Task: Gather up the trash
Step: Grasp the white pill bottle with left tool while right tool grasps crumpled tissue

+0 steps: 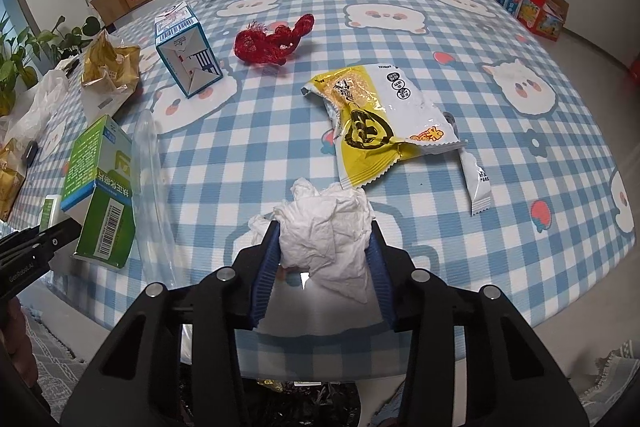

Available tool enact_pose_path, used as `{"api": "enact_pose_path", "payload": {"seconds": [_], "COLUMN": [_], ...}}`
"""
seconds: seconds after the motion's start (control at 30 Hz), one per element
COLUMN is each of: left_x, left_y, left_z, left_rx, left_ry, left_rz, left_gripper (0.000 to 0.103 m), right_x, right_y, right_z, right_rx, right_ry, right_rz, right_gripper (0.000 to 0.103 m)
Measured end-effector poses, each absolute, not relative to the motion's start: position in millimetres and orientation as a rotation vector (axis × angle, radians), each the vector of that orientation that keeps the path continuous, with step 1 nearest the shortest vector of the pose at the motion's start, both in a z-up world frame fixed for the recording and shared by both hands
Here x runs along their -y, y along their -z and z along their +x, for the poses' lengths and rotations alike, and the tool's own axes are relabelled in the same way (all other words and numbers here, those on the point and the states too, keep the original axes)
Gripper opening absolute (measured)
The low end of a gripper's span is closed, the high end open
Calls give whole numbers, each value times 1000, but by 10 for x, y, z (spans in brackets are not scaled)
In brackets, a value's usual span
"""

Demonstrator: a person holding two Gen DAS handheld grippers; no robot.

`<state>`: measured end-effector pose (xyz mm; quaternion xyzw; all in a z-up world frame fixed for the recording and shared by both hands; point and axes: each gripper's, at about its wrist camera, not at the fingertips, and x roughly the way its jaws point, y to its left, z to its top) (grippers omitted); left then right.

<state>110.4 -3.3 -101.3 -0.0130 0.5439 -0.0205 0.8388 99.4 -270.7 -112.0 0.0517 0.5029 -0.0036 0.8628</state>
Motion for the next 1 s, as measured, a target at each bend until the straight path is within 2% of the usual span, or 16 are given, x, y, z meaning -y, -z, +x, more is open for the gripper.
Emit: {"api": "enact_pose_path", "payload": {"seconds": [0.07,0.27,1.0], "left_x": [28,11,-101], "left_y": [1012,973,674], "left_z": [1098,1066,546], "left_rx": [-1152,-1138,-1080], "left_ry": [37,24,13], "left_rz": [-27,-16,-56], "left_gripper": [41,41,41], "right_x": [2713,2722,2760], "right_y": [1121,1104,780], "right_z": [995,997,597], "right_rx": [-1056,-1053,-995], "right_ry": [5,5,0], "right_rz": [110,116,138], "right_gripper": [30,24,24]}}
